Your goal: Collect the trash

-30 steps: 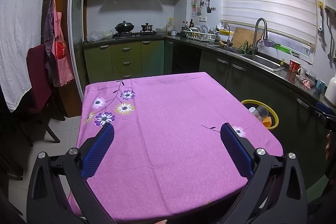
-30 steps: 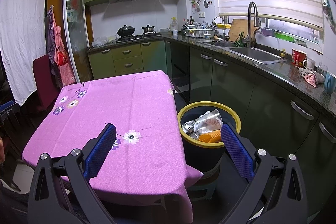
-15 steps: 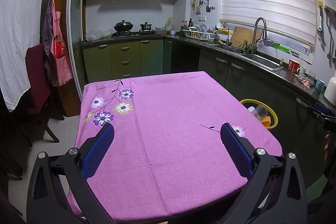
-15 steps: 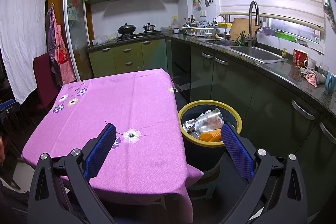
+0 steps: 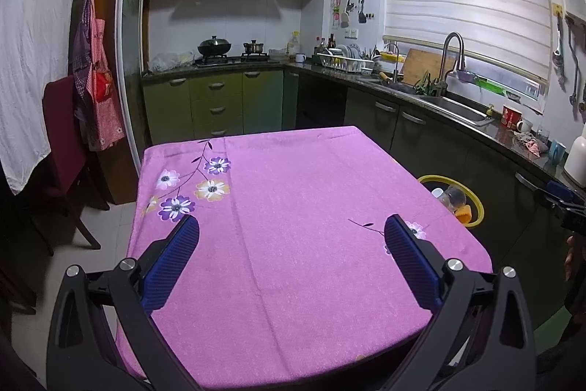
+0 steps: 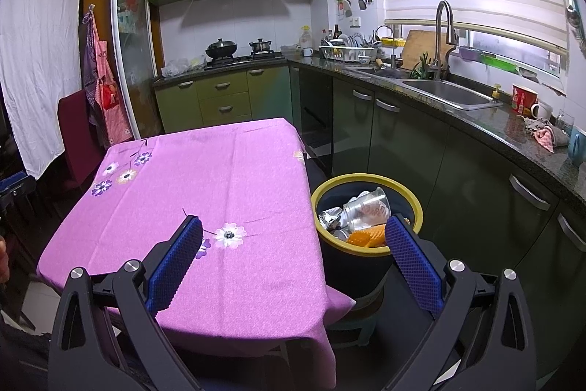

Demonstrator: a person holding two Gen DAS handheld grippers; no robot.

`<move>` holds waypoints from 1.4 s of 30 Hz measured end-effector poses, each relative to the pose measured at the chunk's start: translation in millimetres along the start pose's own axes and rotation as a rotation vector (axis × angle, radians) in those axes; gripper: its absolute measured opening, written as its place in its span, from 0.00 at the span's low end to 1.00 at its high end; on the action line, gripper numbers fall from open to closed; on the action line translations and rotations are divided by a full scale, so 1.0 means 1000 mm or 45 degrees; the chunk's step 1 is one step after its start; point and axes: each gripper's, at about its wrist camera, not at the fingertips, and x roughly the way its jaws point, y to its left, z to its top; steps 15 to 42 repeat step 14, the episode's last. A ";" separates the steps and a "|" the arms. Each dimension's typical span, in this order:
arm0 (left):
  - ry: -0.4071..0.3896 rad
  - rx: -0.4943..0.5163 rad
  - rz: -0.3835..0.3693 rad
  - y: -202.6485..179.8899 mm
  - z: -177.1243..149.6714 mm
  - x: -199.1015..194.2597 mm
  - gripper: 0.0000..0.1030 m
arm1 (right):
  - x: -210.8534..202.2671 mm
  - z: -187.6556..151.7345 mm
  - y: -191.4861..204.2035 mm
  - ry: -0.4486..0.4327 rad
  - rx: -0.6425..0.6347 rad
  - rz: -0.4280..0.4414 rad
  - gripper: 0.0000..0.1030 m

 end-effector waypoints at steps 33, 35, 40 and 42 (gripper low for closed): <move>0.101 -0.009 0.009 0.004 0.002 0.023 0.94 | 0.004 0.000 0.001 0.014 -0.009 0.005 0.95; 0.101 -0.009 0.009 0.004 0.002 0.023 0.94 | 0.004 0.000 0.001 0.014 -0.009 0.005 0.95; 0.101 -0.009 0.009 0.004 0.002 0.023 0.94 | 0.004 0.000 0.001 0.014 -0.009 0.005 0.95; 0.101 -0.009 0.009 0.004 0.002 0.023 0.94 | 0.004 0.000 0.001 0.014 -0.009 0.005 0.95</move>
